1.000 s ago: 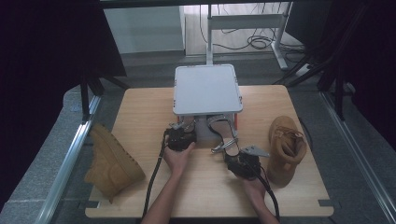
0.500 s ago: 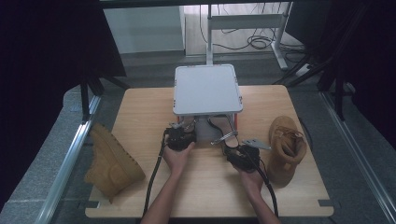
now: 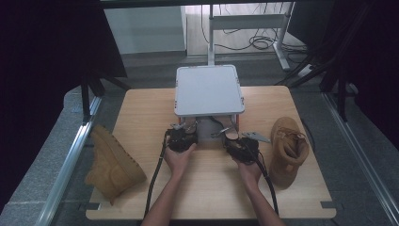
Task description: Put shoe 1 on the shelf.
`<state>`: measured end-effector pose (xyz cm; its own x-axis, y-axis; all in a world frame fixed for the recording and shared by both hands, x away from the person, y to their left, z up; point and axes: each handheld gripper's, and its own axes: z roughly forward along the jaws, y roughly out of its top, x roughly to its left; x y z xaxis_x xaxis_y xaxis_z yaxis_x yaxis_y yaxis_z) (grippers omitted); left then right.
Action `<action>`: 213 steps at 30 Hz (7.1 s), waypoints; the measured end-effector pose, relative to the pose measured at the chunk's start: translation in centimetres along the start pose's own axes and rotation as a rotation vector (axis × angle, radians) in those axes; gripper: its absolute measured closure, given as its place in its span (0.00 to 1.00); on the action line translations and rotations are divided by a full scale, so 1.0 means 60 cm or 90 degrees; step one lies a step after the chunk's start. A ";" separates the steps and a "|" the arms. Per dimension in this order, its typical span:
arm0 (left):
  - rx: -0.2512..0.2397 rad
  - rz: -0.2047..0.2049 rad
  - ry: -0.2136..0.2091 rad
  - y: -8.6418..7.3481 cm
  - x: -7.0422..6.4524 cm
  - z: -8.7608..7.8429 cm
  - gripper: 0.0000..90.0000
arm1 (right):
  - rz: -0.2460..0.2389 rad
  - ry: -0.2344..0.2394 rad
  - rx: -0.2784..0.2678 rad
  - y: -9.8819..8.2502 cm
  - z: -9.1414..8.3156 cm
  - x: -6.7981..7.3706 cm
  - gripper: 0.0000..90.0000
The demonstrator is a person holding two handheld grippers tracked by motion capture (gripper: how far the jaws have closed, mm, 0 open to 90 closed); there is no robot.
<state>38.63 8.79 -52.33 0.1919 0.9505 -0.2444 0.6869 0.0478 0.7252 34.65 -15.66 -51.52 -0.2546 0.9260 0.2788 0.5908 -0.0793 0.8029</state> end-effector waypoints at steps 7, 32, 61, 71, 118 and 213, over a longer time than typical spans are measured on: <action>-0.001 0.005 -0.001 0.000 0.000 0.000 0.48 | 0.005 -0.004 0.000 0.007 0.018 0.002 0.48; -0.004 0.012 -0.004 -0.004 0.000 0.000 0.47 | -0.070 -0.046 0.019 0.000 0.052 0.026 0.48; -0.006 -0.001 -0.044 -0.024 0.018 -0.009 0.48 | -0.054 -0.027 0.018 -0.008 0.049 0.019 0.48; -0.008 0.035 -0.057 -0.025 0.015 -0.027 0.47 | -0.044 -0.010 0.017 -0.016 0.046 0.011 0.48; -0.013 0.025 -0.080 -0.037 0.051 -0.053 0.52 | -0.027 0.050 -0.006 -0.032 -0.016 -0.015 0.57; -0.010 -0.049 -0.109 -0.044 0.109 -0.058 0.49 | -0.020 0.055 -0.028 -0.050 -0.045 -0.028 0.55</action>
<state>35.65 15.97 -53.61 0.2561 0.8776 -0.4052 0.6935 0.1251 0.7095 31.24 -17.98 -52.97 -0.3387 0.8933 0.2955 0.5482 -0.0679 0.8336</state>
